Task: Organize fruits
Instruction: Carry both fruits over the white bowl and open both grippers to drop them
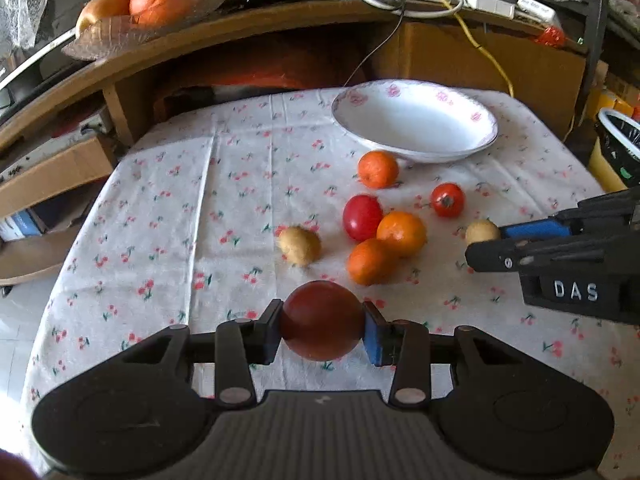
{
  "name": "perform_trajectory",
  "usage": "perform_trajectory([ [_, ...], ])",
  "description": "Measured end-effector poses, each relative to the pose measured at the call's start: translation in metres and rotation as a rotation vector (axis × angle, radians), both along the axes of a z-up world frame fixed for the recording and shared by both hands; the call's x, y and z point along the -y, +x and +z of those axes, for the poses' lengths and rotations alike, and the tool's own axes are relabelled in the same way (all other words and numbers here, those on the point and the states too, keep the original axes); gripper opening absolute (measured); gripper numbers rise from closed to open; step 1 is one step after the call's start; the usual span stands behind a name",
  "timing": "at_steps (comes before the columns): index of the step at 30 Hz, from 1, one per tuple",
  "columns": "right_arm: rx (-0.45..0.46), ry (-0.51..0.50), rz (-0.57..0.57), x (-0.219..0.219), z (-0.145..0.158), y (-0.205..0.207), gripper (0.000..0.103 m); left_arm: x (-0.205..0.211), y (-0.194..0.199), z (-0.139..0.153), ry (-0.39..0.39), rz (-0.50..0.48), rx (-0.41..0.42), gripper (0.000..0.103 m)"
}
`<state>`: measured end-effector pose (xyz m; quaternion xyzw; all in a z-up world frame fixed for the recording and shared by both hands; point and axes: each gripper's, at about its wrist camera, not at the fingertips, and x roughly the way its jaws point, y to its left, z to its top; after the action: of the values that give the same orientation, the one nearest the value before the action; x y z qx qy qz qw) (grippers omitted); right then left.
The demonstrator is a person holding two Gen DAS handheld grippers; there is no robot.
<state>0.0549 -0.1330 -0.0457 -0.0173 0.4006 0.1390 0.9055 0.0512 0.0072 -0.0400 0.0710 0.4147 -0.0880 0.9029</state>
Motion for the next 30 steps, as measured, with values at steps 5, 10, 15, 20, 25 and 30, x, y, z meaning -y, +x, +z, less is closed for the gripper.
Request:
perform_trajectory([
  [5,-0.002,0.041,-0.044,0.013,0.008,0.006,0.019,0.005,0.011,0.015,-0.040,-0.012,0.014,0.048],
  [10,0.011,0.053,-0.063,0.019,0.020,0.022,0.019,0.019,0.035,0.030,-0.053,-0.051,0.038,0.048],
  [15,0.035,0.012,-0.063,0.026,0.027,0.054,0.019,0.035,0.071,0.040,-0.043,-0.095,0.049,0.048],
  [20,0.032,0.001,-0.073,0.035,0.024,0.080,0.019,0.044,0.103,0.041,-0.068,-0.101,0.044,0.048],
  [25,0.012,0.002,-0.086,0.041,0.017,0.092,0.019,0.054,0.119,0.033,-0.048,-0.120,0.037,0.048],
  [30,0.000,-0.006,-0.091,0.042,0.013,0.101,0.019,0.055,0.128,0.027,-0.054,-0.115,0.022,0.048],
])
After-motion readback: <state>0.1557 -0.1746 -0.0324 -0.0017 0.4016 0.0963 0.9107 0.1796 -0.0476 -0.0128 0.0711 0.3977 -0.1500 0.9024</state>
